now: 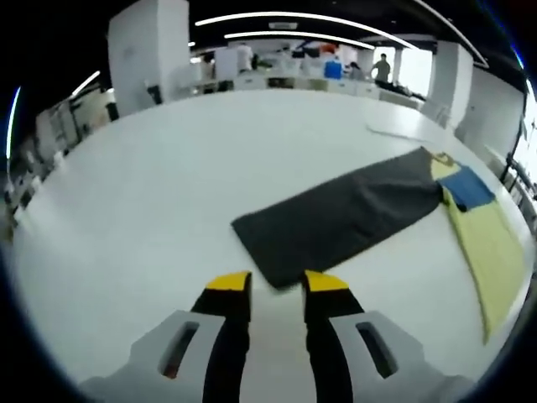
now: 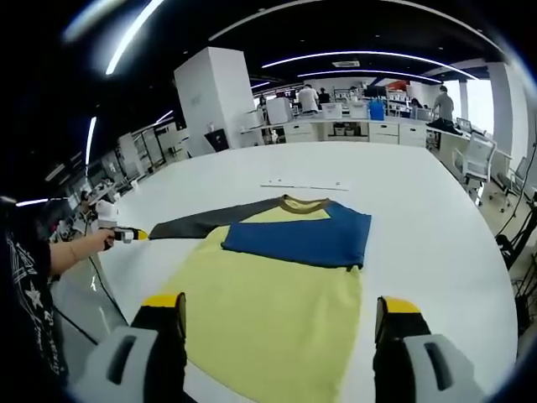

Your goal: Fold the garment on the visible template until the final outline fits inside the template.

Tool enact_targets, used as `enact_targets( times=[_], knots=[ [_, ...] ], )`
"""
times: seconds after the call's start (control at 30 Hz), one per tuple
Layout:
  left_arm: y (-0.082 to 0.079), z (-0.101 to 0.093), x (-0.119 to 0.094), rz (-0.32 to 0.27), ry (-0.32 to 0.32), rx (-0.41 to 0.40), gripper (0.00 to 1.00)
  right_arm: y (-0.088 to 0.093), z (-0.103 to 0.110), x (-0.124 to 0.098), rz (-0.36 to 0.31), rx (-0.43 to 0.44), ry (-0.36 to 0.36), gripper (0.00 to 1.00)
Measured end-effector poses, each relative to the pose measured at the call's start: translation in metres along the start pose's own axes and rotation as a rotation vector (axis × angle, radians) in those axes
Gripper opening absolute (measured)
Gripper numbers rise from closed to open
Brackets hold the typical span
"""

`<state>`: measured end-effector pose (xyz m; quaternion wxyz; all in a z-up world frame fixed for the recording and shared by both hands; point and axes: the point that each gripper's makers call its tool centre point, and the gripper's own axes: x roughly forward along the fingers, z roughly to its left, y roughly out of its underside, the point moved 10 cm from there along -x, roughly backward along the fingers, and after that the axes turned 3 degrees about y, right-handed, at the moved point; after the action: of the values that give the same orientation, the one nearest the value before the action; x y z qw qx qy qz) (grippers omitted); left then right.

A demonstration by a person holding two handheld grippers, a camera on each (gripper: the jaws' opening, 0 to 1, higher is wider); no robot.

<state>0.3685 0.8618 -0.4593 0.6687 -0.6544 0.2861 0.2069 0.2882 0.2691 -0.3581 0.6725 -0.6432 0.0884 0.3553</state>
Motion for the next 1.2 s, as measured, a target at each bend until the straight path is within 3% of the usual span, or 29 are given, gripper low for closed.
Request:
enact_targets(
  times=[0.2, 0.23, 0.47, 0.67, 0.77, 0.83, 1.2],
  knots=[
    [-0.002, -0.001, 0.006, 0.049, -0.045, -0.017, 0.17, 0.001, -0.001, -0.001, 0.0, 0.008, 0.01, 0.93],
    [0.0, -0.002, 0.004, 0.03, -0.051, -0.037, 0.17, 0.001, -0.002, -0.002, -0.004, 0.011, 0.013, 0.93],
    [0.003, -0.009, 0.005, 0.05, -0.057, -0.101, 0.08, 0.004, -0.003, -0.003, -0.001, 0.018, 0.014, 0.93],
    [0.006, -0.006, 0.003, 0.066, -0.12, -0.211, 0.14, 0.006, -0.003, -0.003, 0.0, 0.026, 0.012, 0.93],
    [0.007, -0.003, 0.004, 0.064, -0.114, -0.226, 0.15, 0.006, -0.004, -0.002, -0.002, 0.029, 0.013, 0.93],
    [0.007, -0.005, 0.005, 0.055, -0.09, -0.291, 0.11, 0.007, -0.005, -0.002, -0.001, 0.032, 0.014, 0.93],
    [0.004, -0.013, 0.004, 0.064, -0.083, -0.311, 0.02, 0.006, -0.003, -0.001, -0.006, 0.038, 0.009, 0.92]
  ],
)
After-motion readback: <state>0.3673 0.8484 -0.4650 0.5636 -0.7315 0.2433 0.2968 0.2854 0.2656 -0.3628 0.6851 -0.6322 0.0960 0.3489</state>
